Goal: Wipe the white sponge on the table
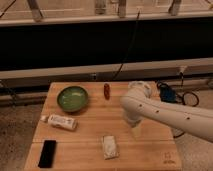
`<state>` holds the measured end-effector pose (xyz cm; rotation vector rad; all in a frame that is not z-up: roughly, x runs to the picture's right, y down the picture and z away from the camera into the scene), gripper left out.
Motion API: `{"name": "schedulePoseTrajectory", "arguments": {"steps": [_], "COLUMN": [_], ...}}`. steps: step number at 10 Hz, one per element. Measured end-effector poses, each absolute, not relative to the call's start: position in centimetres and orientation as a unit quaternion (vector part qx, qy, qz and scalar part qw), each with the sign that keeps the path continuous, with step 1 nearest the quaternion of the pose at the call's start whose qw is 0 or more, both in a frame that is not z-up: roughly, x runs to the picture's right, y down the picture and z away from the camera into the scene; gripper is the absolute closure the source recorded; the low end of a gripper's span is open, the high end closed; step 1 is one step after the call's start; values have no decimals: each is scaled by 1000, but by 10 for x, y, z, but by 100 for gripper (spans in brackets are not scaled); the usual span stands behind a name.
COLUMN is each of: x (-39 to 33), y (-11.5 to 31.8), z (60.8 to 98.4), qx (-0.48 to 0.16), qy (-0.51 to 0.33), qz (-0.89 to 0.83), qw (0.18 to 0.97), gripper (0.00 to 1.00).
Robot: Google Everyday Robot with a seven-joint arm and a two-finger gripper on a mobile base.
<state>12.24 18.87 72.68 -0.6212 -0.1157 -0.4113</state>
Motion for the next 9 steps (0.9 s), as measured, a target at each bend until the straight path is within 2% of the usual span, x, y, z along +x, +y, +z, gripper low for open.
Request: {"name": "schedulePoseTrajectory", "arguments": {"steps": [9], "x": [81], "y": [216], "z": [737], "qx": [-310], "qy": [-113], "qz": [-343], "qw": [880], "gripper": [20]}}
